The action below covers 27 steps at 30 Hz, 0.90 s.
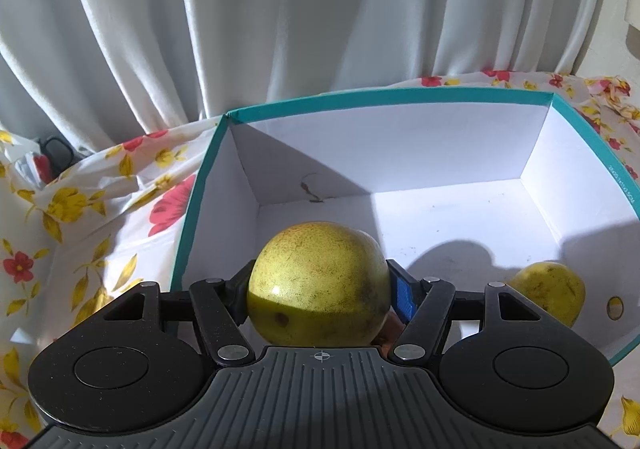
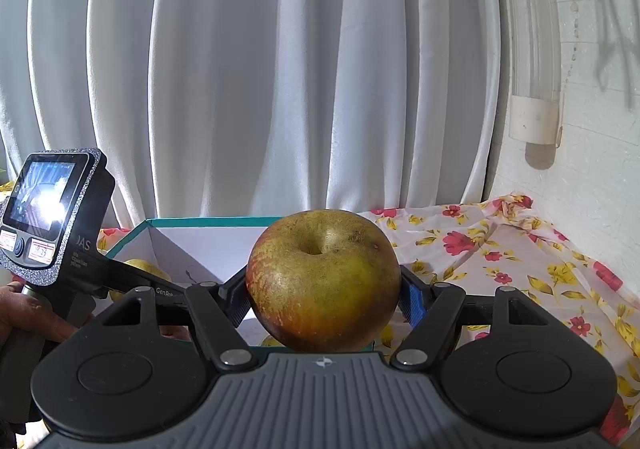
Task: Organize fruits
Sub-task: 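Release the green pear into the box with the left tool while the right tool holds the greenish apple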
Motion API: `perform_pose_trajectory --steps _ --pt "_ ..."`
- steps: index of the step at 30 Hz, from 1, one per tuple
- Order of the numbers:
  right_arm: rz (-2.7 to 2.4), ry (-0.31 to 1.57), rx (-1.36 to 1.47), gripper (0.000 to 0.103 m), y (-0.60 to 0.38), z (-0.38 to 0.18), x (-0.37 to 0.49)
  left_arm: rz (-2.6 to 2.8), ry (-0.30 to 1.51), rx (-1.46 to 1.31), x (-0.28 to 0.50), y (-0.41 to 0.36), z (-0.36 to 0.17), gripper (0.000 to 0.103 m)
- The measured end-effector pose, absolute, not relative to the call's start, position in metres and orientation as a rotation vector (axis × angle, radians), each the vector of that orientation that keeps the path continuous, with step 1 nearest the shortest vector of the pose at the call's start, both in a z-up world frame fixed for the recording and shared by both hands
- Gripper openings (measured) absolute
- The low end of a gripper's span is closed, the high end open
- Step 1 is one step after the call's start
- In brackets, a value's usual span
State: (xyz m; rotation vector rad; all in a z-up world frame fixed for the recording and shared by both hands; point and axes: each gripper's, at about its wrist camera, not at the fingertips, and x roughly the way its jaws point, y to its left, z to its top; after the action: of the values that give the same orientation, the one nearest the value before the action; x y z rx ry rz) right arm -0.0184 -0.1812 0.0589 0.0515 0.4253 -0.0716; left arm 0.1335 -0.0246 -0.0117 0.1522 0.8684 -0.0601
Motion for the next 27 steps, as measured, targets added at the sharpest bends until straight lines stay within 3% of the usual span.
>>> perform_pose_trajectory --steps 16,18,22,27 --pt "-0.065 0.422 0.047 0.072 -0.181 0.059 -0.019 -0.051 0.859 0.160 0.135 -0.023 -0.011 0.072" --pt "-0.064 0.421 0.046 0.072 -0.181 0.059 -0.018 -0.065 0.863 0.157 0.133 -0.023 -0.010 0.084" --pt "-0.066 0.417 0.043 0.072 -0.182 0.059 -0.018 -0.083 0.825 0.155 0.120 -0.022 0.003 0.097" --pt "-0.080 0.413 0.045 0.072 -0.183 0.058 -0.018 -0.100 0.782 0.115 0.090 -0.010 0.031 0.102"
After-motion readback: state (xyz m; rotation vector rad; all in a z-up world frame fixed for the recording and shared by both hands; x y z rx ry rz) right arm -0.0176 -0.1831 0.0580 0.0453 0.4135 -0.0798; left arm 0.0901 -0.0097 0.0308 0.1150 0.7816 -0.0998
